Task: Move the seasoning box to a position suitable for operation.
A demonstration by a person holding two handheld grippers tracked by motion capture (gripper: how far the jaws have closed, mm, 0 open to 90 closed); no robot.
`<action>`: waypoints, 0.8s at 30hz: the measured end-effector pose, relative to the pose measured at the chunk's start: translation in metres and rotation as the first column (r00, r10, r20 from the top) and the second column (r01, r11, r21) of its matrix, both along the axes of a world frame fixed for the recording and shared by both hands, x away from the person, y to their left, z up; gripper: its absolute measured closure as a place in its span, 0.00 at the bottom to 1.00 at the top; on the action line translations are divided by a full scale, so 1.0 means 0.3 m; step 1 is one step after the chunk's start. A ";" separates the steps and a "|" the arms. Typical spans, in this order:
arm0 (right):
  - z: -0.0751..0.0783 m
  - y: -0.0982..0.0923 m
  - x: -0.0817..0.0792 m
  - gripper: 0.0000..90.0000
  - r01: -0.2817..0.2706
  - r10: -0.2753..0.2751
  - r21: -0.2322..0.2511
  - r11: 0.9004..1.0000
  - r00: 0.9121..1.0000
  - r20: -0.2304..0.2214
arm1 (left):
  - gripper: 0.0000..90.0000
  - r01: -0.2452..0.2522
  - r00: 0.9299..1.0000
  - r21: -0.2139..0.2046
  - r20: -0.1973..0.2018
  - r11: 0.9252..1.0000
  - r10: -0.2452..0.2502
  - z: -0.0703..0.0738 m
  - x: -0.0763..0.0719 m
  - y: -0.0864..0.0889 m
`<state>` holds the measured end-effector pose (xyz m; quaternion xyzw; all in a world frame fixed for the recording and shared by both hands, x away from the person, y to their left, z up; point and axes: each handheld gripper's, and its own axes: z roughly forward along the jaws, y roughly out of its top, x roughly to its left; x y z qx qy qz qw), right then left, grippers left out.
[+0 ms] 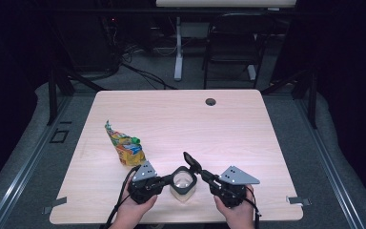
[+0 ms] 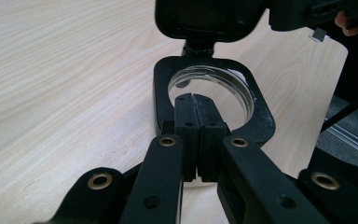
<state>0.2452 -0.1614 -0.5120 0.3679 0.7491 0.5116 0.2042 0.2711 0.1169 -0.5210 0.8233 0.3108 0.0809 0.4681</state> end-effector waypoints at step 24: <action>0.015 0.024 0.048 0.88 0.007 -0.007 0.011 1.000 1.000 -0.021 | 0.99 -0.006 1.000 -0.005 -0.005 1.000 0.006 -0.001 -0.001 0.000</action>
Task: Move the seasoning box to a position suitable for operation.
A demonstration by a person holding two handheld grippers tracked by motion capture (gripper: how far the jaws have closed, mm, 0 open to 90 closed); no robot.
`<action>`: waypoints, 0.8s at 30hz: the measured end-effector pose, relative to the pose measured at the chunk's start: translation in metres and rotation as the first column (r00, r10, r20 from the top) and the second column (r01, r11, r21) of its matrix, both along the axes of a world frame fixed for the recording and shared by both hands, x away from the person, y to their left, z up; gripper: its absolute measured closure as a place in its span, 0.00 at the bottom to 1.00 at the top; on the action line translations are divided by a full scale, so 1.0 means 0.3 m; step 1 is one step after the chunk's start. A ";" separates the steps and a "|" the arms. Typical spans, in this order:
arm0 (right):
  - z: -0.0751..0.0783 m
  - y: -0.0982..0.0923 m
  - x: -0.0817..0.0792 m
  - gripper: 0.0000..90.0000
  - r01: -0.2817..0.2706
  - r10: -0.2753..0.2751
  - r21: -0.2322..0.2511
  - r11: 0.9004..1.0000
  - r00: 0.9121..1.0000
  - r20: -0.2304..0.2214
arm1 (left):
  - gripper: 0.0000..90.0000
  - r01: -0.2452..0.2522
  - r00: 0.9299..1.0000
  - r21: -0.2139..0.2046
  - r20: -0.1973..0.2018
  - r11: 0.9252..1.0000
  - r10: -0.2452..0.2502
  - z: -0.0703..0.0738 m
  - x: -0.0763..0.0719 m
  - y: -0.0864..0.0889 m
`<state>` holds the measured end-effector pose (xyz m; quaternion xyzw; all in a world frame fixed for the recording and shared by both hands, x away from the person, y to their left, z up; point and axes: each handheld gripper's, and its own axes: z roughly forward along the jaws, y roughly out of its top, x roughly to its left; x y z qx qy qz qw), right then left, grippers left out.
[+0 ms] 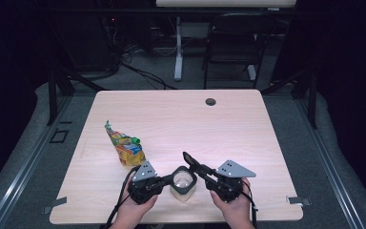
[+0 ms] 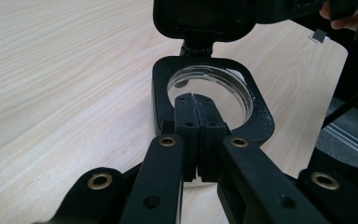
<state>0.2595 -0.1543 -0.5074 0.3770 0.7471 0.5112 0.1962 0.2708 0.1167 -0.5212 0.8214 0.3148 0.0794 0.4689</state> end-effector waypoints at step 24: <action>-0.019 -0.052 0.050 0.94 0.033 -0.015 0.158 0.987 0.993 -0.118 | 0.99 0.002 1.000 -0.016 0.006 1.000 -0.002 -0.006 -0.003 0.005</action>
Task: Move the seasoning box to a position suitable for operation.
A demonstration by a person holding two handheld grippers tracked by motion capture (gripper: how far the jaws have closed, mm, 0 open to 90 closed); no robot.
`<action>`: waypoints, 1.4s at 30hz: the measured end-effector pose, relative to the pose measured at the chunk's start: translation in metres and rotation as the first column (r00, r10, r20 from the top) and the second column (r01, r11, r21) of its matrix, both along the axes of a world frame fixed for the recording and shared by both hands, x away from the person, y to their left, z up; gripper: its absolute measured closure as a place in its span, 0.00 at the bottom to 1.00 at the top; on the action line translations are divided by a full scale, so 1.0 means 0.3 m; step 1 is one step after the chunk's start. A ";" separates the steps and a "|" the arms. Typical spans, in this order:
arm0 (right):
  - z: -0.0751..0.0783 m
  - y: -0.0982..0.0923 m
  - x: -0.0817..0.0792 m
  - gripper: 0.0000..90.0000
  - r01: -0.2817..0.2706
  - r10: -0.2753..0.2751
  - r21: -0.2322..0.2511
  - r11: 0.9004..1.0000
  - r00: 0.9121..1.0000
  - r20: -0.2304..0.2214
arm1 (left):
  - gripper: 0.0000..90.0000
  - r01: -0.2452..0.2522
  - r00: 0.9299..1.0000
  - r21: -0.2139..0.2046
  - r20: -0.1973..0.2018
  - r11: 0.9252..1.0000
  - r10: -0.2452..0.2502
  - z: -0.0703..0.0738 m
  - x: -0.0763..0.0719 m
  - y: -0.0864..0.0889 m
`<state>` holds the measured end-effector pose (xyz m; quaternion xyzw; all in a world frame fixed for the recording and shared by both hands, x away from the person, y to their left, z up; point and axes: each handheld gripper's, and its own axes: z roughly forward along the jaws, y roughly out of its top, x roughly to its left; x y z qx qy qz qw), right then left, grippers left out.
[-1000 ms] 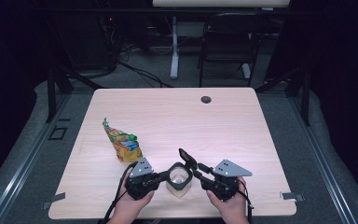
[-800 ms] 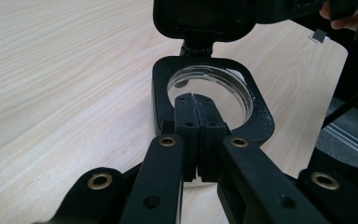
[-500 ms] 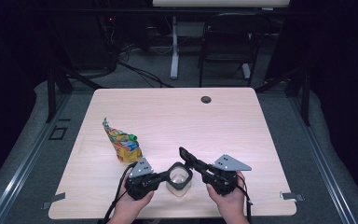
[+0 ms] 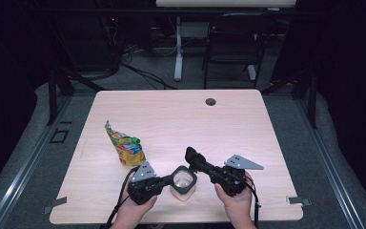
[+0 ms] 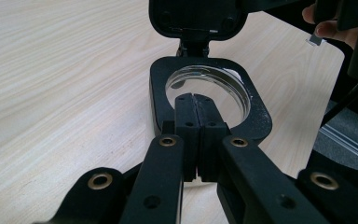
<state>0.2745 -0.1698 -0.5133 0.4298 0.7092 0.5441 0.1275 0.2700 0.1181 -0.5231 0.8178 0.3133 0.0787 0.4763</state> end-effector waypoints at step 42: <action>-0.041 0.012 -0.108 0.84 -0.030 0.032 -0.126 0.992 0.999 0.018 | 0.79 -0.029 0.999 0.030 -0.037 0.999 0.030 -0.035 -0.032 0.046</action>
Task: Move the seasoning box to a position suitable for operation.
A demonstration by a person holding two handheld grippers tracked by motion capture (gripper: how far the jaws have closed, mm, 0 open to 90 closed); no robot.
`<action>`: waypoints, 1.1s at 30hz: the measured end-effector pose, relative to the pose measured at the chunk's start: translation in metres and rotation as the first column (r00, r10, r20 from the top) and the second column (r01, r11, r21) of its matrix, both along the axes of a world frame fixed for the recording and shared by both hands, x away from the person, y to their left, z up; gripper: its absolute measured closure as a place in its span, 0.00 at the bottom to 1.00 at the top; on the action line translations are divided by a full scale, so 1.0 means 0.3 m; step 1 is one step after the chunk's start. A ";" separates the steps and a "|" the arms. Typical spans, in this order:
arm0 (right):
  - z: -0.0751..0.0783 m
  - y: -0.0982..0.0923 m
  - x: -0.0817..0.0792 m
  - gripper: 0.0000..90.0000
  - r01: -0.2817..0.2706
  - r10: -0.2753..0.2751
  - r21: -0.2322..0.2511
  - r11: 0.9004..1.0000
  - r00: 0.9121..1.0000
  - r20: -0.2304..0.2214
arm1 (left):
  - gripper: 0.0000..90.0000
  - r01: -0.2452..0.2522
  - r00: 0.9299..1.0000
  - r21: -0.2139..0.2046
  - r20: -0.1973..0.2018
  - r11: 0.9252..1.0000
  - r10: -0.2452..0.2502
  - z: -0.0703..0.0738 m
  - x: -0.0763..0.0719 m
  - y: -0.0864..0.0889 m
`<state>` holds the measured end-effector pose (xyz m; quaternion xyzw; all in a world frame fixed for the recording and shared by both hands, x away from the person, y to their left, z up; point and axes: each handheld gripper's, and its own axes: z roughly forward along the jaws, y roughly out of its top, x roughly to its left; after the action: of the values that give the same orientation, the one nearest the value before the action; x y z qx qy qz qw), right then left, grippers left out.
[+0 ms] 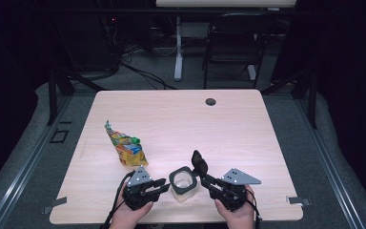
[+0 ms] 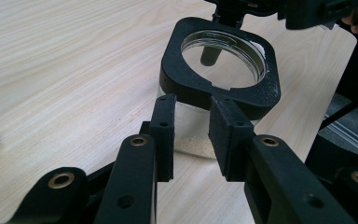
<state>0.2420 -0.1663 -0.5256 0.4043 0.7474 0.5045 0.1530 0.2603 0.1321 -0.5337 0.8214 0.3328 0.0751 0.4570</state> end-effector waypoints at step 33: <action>-0.028 0.005 0.027 0.90 0.059 -0.059 0.019 0.998 0.998 -0.006 | 0.72 -0.103 0.994 -0.023 0.026 0.994 0.103 0.043 0.030 0.135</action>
<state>0.2502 -0.1649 -0.5341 0.4290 0.7306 0.5058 0.1622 0.2693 0.1725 -0.5207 0.7971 0.3692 0.1062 0.4659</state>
